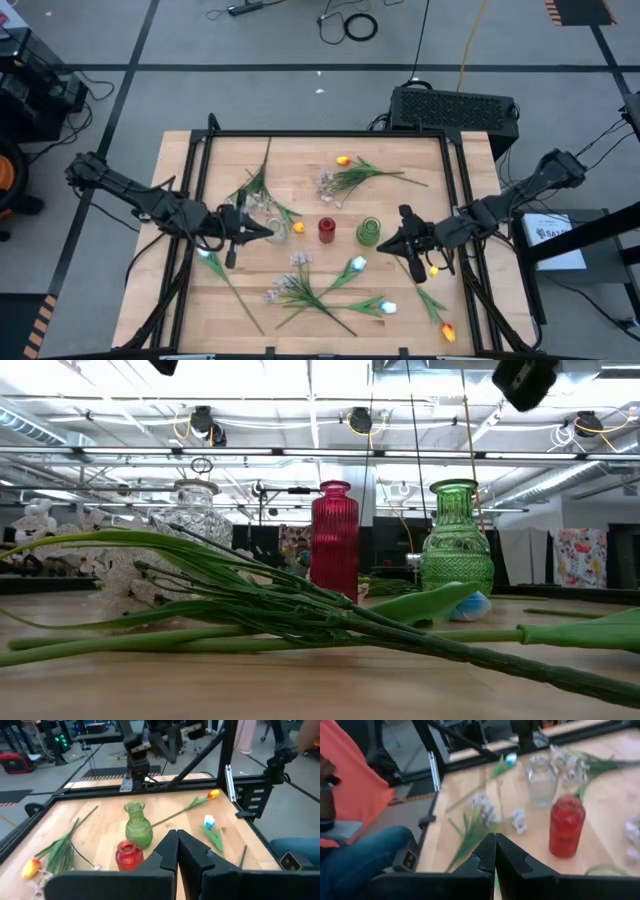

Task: Sort flowers into vase by color
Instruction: Put the bottom right yellow tulip into the green vase

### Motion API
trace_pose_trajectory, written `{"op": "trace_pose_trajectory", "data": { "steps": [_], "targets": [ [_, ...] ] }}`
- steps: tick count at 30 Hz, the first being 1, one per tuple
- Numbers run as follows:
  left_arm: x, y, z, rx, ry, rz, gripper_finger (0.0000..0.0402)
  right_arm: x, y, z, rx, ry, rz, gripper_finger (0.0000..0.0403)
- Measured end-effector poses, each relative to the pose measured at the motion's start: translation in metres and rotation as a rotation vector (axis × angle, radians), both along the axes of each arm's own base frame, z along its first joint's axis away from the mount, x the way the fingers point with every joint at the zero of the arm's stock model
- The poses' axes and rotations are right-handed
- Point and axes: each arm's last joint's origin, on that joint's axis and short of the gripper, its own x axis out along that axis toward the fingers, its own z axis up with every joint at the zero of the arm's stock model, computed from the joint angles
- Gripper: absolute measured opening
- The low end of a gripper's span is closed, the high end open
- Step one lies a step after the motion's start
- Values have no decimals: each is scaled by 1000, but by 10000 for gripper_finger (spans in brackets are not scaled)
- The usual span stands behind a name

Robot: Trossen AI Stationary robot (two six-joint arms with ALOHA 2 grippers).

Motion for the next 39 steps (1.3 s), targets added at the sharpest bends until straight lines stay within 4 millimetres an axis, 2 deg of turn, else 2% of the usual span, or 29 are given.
{"op": "trace_pose_trajectory", "data": {
  "steps": [7, 14, 26, 30, 33, 36, 39],
  "targets": [
    [-4, -8, -9, -34, 103, -96, 11, 4, 10, -13, -9, 54, -92, 0],
    [-6, -12, -10, 23, 99, -133, 11, -4, 22, -23, 105, 154, -116, 0],
    [-5, -10, -9, 34, 88, -76, 11, -33, 36, -55, 404, 635, -243, 0],
    [-5, -9, -9, 68, 74, -21, 11, -35, 45, -69, 452, 806, -272, 0],
    [-4, -6, -9, 132, 68, -7, 11, -33, 51, -78, 473, 858, -321, 1],
    [-4, -6, -9, 132, 69, -2, 11, -29, 55, -87, 458, 895, -341, 17],
    [-3, -6, -10, 132, 77, -1, 11, -27, 57, -95, 448, 953, -350, 50]
  ]
}}
